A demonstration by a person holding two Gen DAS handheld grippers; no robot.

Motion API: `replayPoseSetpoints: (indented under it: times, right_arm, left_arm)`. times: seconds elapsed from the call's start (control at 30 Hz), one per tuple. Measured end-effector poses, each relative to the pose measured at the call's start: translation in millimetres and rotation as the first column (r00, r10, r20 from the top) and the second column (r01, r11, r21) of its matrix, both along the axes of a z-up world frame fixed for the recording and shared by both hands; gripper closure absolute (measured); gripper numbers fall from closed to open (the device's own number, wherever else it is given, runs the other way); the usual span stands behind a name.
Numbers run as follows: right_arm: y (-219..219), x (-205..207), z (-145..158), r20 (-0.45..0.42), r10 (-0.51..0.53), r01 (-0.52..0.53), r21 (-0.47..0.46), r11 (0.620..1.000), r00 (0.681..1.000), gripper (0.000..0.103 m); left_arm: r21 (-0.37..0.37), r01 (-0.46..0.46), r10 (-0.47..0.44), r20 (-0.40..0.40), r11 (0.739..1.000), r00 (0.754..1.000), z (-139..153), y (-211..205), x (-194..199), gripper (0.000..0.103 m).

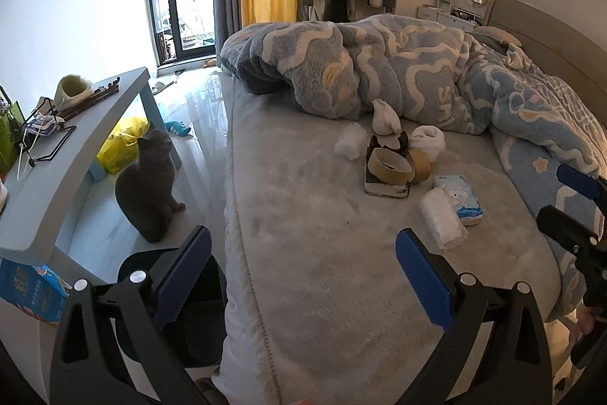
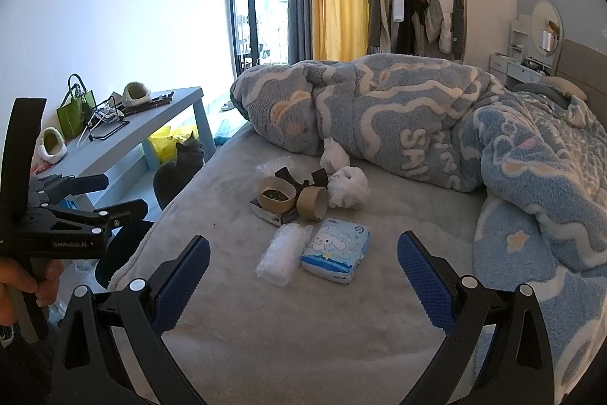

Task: Collect trash
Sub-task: 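Grasp the clear bubble-wrap roll with the left tool while the right tool grasps the tissue pack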

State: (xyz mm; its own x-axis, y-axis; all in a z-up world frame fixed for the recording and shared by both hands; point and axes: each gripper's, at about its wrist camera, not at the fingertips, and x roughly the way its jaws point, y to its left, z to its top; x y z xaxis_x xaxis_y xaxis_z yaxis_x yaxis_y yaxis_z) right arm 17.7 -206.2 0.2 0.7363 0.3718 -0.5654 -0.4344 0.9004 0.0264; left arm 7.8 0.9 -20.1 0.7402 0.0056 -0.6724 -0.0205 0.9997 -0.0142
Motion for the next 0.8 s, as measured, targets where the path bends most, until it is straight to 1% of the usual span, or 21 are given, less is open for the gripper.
replayPoseSetpoints:
  times: [0.17, 0.37, 0.43, 0.47, 0.5, 0.53, 0.63, 0.73, 0.8]
  right_arm:
    - [-1, 1, 0, -0.006, 0.007, -0.007, -0.006, 1.0, 1.0, 0.003]
    - [-6, 9, -3, -0.031, 0.004, -0.004, -0.022, 1.0, 1.0, 0.003]
    - [-9, 12, -5, -0.042, -0.001, 0.0, -0.027, 1.0, 0.999, 0.003]
    - [-10, 15, -7, -0.049, -0.003, 0.002, -0.028, 1.0, 0.999, 0.004]
    - [-12, 18, -8, -0.056, -0.004, 0.002, -0.026, 1.0, 0.998, 0.007]
    - [-13, 20, -9, -0.064, -0.003, 0.001, -0.026, 1.0, 0.998, 0.009]
    - [-18, 30, -13, -0.088, -0.01, 0.007, -0.031, 0.999, 0.996, 0.019]
    - [-22, 38, -17, -0.109, -0.013, 0.009, -0.038, 0.999, 0.994, 0.02]
    - [-25, 42, -19, -0.124, -0.015, 0.01, -0.037, 0.999, 0.992, 0.02]
  left_arm:
    - [-0.004, 0.016, -0.016, -0.005, 1.0, 1.0, -3, -1, 1, 0.004]
    - [-0.018, 0.067, -0.067, 0.007, 0.998, 0.998, -5, -8, 4, 0.005]
    - [-0.033, 0.084, -0.084, 0.002, 0.996, 0.996, -6, -11, 7, 0.005]
    - [-0.044, 0.093, -0.093, 0.002, 0.995, 0.996, -6, -13, 9, 0.005]
    - [-0.054, 0.102, -0.102, 0.004, 0.993, 0.995, -6, -14, 10, 0.006]
    - [-0.062, 0.114, -0.114, 0.007, 0.992, 0.993, -6, -17, 12, 0.008]
    - [-0.07, 0.161, -0.161, 0.001, 0.984, 0.987, -10, -30, 19, 0.016]
    - [-0.05, 0.203, -0.205, -0.03, 0.978, 0.978, -18, -45, 26, 0.022]
    - [-0.052, 0.225, -0.227, -0.05, 0.973, 0.973, -23, -53, 30, 0.023]
